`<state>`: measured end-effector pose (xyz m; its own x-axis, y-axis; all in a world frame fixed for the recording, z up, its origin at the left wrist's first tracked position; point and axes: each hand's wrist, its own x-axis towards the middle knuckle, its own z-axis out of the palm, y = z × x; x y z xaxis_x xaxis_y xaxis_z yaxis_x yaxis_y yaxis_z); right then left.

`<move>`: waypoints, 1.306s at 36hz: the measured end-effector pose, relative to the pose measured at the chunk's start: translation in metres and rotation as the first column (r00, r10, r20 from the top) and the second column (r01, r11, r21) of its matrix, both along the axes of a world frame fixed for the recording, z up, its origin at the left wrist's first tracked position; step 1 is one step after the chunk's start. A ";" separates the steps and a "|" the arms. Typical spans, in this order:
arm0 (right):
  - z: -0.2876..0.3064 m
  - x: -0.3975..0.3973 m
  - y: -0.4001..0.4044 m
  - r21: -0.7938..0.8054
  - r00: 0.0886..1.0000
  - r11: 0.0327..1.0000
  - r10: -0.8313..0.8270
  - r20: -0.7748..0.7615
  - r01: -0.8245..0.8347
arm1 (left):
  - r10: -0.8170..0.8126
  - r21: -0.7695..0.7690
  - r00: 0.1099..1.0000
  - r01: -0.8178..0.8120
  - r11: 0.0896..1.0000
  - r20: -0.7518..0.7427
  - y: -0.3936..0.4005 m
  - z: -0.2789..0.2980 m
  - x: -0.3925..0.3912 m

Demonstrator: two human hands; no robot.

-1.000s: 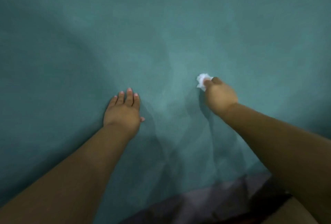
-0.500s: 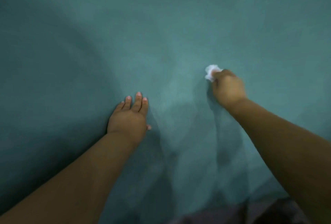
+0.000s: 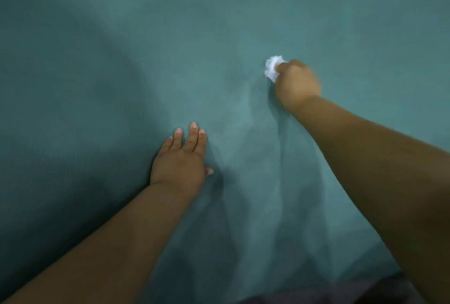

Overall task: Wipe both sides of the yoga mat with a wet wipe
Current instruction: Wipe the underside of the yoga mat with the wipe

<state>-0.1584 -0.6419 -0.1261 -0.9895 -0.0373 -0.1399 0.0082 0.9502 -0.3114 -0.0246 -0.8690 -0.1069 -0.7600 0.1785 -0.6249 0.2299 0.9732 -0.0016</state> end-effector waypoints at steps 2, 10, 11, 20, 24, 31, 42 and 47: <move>0.000 -0.005 0.003 0.024 0.987 0.987 -0.160 -0.026 0.161 | 0.002 -0.004 1.000 -0.002 1.000 -0.003 0.001 -0.001 0.000; -0.014 0.081 -0.082 -0.157 0.937 0.924 0.348 -0.035 -0.349 | 0.035 0.023 0.999 -0.035 0.999 0.004 0.004 0.001 -0.004; -0.012 0.085 -0.079 -0.114 0.914 0.908 0.405 -0.019 -0.404 | 0.027 0.022 1.000 -0.027 0.999 0.005 0.003 0.002 -0.003; -0.009 0.100 0.010 -0.038 0.956 0.955 -0.293 0.023 0.294 | -0.084 -0.027 0.995 0.086 0.996 0.043 -0.004 0.020 -0.001; -0.010 0.172 -0.053 -0.183 0.976 0.961 -0.215 -0.029 0.206 | -0.106 -0.059 0.993 0.109 0.992 0.048 -0.003 0.023 0.012; 0.005 0.247 -0.065 -0.108 0.912 0.909 0.409 0.035 -0.403 | -0.216 -0.107 0.974 0.222 0.969 0.067 -0.012 0.035 0.039; 0.014 0.267 -0.051 -0.112 0.926 0.938 -0.296 0.236 0.329 | -0.207 -0.080 0.976 0.211 0.974 0.061 -0.018 0.055 0.081; 0.009 0.327 -0.092 -0.261 0.908 0.952 0.245 0.339 -0.159 | -0.230 -0.090 0.968 0.239 0.967 0.099 -0.019 0.061 0.093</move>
